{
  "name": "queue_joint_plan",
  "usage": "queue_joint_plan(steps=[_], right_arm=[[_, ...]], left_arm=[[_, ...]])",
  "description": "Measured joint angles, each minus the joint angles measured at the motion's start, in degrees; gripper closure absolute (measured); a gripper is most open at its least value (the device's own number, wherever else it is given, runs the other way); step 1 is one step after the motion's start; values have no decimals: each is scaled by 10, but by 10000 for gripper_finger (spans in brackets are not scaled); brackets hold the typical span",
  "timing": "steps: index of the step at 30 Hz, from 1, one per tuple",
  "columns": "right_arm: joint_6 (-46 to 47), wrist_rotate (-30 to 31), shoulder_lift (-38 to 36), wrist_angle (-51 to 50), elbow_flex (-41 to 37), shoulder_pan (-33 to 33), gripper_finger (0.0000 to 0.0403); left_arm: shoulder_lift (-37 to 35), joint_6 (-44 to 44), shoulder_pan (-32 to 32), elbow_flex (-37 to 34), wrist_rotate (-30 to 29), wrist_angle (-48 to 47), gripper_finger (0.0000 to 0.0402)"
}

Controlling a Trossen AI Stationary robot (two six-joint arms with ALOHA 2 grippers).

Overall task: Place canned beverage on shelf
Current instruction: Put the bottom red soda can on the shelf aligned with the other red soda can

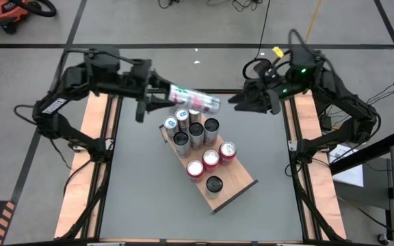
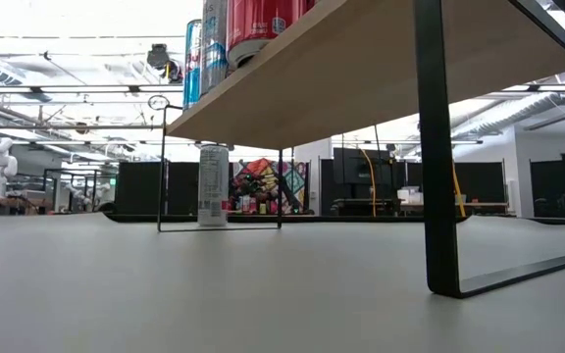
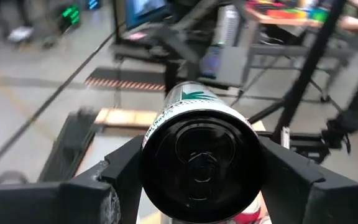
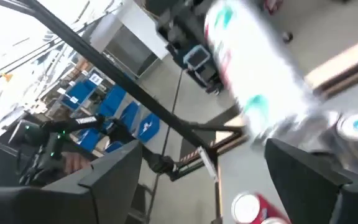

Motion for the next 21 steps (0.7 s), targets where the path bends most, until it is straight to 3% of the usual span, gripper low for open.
queue_joint_plan(steps=[8, 13, 21], right_arm=[[-50, -21, 61, -130, 147, -46, 89], [-46, -137, 121, -207, 206, -60, 89], [-35, -265, 178, -185, 214, -57, 89]], left_arm=[[37, 140, -45, 0, 11, 68, 152], [52, 175, -69, 0, 11, 113, 150], [65, 190, -104, 0, 7, 134, 148]])
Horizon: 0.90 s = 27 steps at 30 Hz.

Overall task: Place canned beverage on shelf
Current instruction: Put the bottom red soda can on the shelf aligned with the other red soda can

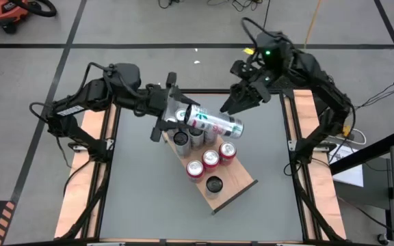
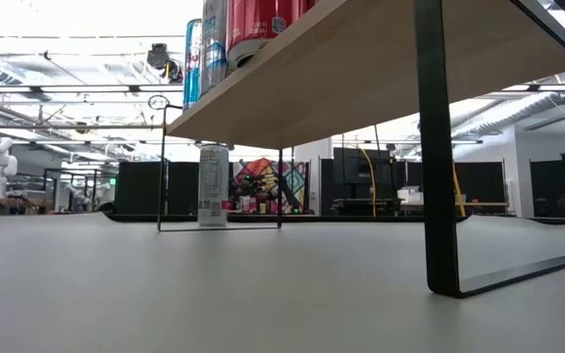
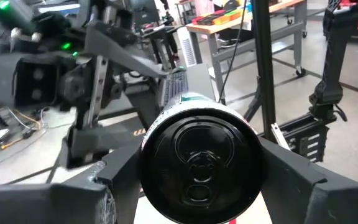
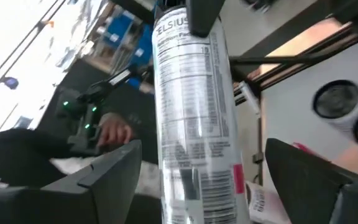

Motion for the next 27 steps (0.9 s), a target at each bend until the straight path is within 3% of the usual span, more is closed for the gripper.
queue_joint_plan(steps=[8, 20, 27], right_arm=[[14, -65, 34, 47, 0, 35, 89], [15, -75, 45, 78, 0, 85, 91], [21, -78, 45, 78, 0, 103, 133]], left_arm=[[7, 14, -20, 0, -24, 7, 147], [6, 14, -20, 0, -22, 20, 147], [6, 34, -28, 0, -27, 35, 146]])
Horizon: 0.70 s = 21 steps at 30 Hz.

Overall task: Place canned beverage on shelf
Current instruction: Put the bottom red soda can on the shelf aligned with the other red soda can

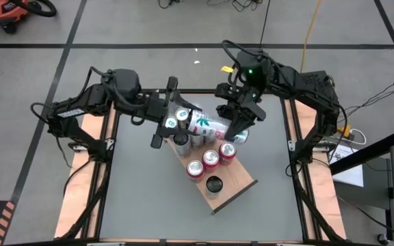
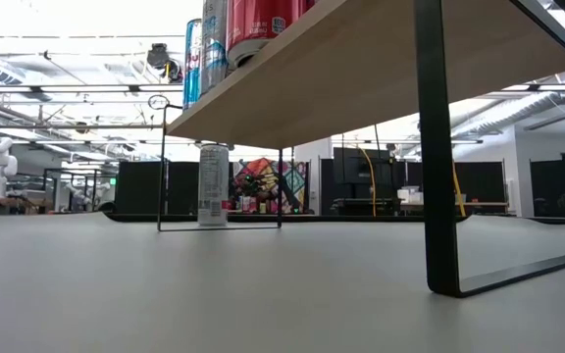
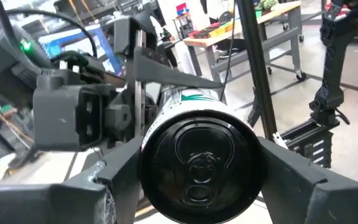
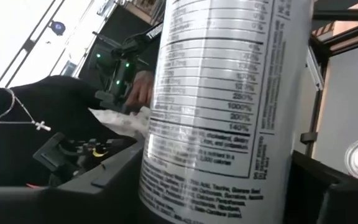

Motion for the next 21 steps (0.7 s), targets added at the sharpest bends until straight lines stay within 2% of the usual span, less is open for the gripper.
queue_joint_plan(steps=[6, 10, 14, 21], right_arm=[[0, 1, 0, -1, 0, 8, 174], [2, -4, 0, 0, 0, 8, 184], [0, -5, -2, 4, 0, 8, 183], [32, -3, -12, 52, 0, 6, 186]], left_arm=[[0, 4, -11, 0, -16, 2, 146], [0, -18, -18, 0, -42, 11, 141], [0, -80, -18, 0, -82, 34, 116], [-2, -168, -17, 1, -119, 62, 56]])
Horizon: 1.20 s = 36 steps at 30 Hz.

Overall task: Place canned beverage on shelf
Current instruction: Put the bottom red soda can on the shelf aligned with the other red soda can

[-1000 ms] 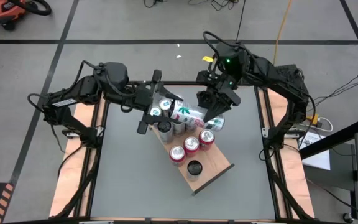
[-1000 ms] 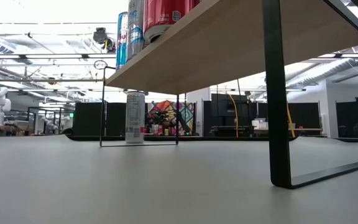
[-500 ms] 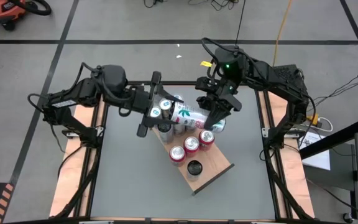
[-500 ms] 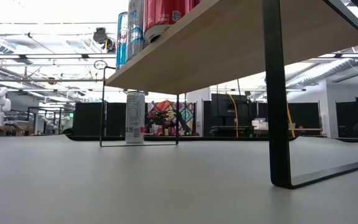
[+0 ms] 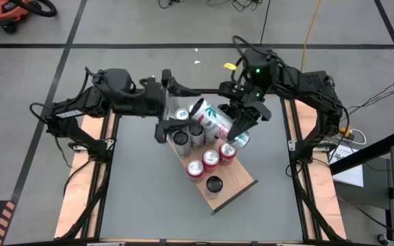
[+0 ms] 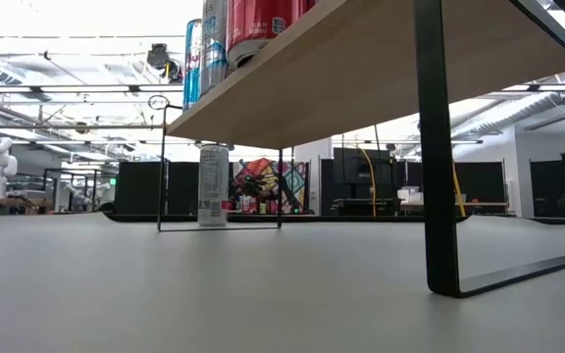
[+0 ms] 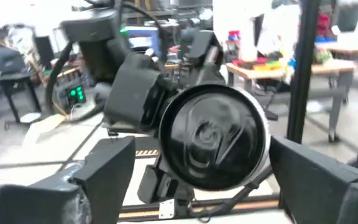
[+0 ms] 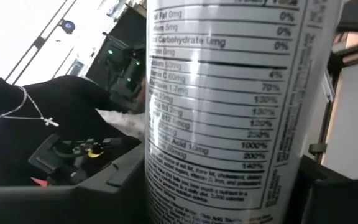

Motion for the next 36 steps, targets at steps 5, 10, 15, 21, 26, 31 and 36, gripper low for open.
queue_joint_plan(steps=[5, 10, 15, 21, 26, 31, 36], right_arm=[[-2, -1, -15, 25, 0, -16, 186], [-22, 12, -39, 37, 0, -37, 187], [-75, 112, -61, 37, 0, -50, 187], [-125, 296, -82, 36, 0, -51, 186], [-148, 417, -87, 37, 0, -50, 184], [-159, 439, -87, 40, 0, -50, 183], [-157, 434, -87, 43, 0, -50, 182]], left_arm=[[0, -97, 1, 0, -30, 11, 31], [0, -192, -7, 0, -81, 33, 29], [0, -249, -25, 0, -155, 59, 29], [29, -288, -54, 0, -242, 115, 29], [69, -288, -67, 0, -292, 188, 29], [102, -292, -68, 0, -336, 201, 29], [115, -288, -68, -1, -373, 205, 29]])
